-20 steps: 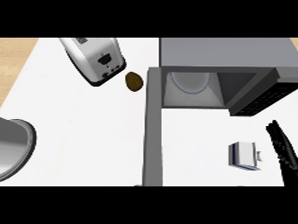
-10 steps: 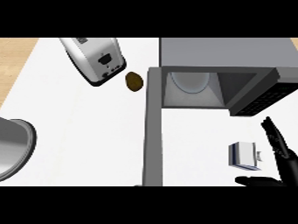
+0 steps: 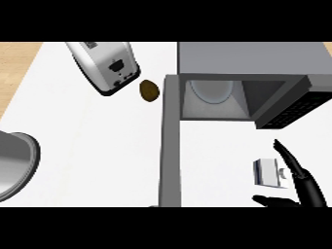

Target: Pick up the milk, place it into the microwave and close the microwave

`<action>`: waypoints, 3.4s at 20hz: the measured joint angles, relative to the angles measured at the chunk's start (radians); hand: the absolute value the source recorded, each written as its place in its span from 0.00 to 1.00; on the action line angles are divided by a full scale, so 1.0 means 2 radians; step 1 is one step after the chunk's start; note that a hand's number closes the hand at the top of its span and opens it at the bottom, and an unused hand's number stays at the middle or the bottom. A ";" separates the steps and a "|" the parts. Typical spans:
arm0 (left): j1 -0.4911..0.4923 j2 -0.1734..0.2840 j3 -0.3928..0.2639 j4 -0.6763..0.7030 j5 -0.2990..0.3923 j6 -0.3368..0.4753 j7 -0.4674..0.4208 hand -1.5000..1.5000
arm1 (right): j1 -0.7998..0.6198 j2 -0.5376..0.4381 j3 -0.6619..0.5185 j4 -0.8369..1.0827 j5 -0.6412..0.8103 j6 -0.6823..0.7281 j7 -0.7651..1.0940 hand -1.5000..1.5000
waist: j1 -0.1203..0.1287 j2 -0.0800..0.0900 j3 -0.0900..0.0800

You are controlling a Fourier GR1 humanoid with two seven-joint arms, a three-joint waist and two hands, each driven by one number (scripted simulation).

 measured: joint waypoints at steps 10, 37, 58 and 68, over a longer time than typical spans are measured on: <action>0.004 0.000 -0.002 0.001 0.003 -0.009 -0.002 0.00 | -0.081 -0.027 -0.022 0.163 0.040 -0.095 -0.068 1.00 | 0.003 0.000 0.000; 0.005 0.010 0.044 0.038 0.049 -0.053 -0.005 0.00 | -0.267 0.031 -0.016 0.308 0.062 -0.169 -0.084 1.00 | 0.000 -0.001 0.000; -0.054 0.011 0.095 0.082 0.059 -0.068 0.042 0.00 | -0.374 0.044 0.040 0.155 0.073 -0.177 0.174 1.00 | 0.001 0.002 0.001; -0.102 0.026 0.095 0.118 0.043 -0.072 0.054 0.00 | -0.470 0.012 -0.001 0.304 0.095 -0.288 0.184 1.00 | 0.023 0.011 0.002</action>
